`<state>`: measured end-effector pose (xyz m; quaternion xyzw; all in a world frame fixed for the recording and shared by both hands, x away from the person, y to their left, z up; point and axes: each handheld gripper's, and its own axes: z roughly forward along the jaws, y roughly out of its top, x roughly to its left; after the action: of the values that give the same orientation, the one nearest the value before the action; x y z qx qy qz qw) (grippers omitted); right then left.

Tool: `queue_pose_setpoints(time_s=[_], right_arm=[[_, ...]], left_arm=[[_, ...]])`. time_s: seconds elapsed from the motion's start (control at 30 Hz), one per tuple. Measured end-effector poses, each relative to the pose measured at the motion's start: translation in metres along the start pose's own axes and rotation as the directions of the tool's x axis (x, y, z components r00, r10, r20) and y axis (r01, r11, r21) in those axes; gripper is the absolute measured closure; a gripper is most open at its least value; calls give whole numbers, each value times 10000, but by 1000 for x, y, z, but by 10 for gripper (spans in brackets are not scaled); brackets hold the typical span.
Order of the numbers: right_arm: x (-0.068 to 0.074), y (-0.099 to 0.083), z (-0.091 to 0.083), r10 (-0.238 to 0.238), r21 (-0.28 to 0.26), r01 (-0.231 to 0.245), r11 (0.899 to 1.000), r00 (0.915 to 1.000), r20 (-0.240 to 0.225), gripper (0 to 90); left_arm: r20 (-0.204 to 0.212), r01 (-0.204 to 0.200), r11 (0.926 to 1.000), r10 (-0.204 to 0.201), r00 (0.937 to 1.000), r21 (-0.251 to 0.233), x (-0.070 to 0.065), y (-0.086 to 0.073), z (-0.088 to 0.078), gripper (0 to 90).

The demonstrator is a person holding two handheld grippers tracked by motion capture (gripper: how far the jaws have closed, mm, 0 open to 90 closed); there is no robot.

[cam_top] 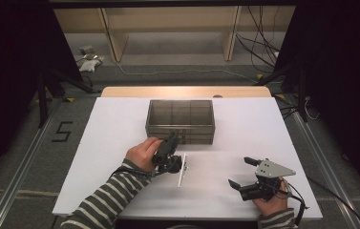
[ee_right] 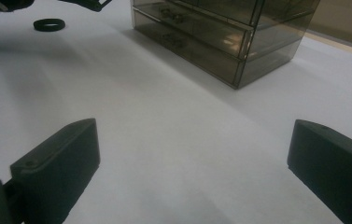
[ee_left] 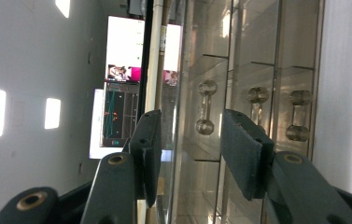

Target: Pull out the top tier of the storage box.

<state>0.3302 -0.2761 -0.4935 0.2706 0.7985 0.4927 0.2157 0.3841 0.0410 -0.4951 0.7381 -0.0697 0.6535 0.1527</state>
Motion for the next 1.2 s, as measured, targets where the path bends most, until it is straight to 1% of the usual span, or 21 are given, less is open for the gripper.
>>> queue_pose_setpoints(time_s=[0.13,0.27,0.33,0.47,0.5,0.67,0.8,0.83,0.87,0.9,0.97,1.2], right_arm=[[0,0,0,-11,11,11,10000,10000,1,35],[0,0,0,6,6,-6,10000,10000,-12,35],[0,0,0,-14,-11,14,10000,10000,-18,35],[0,0,0,-30,-17,30,10000,10000,-25,35],[0,0,0,-52,-22,52,10000,10000,-17,35],[0,0,0,-39,-14,39,10000,10000,-20,35],[0,0,0,-65,-23,65,10000,10000,-22,35],[0,0,0,-60,-23,60,10000,10000,-26,35],[0,0,0,-60,-23,60,10000,10000,-26,35],[0,0,0,-66,-29,65,10000,10000,-24,35],[0,0,0,-71,-28,71,10000,10000,-25,35],[0,0,-1,-51,-27,51,10000,10000,-26,35]], left_arm=[[21,-52,10000,51,10000,62,0,2,3,627],[151,-108,9998,105,9998,174,-2,2,7,639],[242,-193,9993,185,9995,306,-2,2,9,653],[280,-149,9993,139,9995,355,-2,2,12,679],[309,-181,9987,166,9994,470,-2,2,13,679],[296,-234,9983,219,9993,532,-2,2,16,701],[402,-289,9980,266,9988,570,-2,1,18,744],[430,-427,9973,402,9983,598,-2,1,18,753],[430,-427,9973,402,9983,598,-2,1,18,760],[514,-477,9967,443,9977,660,-2,1,19,765],[533,-428,9971,395,9978,636,-2,1,20,772],[615,-466,9969,427,9972,642,-1,1,22,791]])
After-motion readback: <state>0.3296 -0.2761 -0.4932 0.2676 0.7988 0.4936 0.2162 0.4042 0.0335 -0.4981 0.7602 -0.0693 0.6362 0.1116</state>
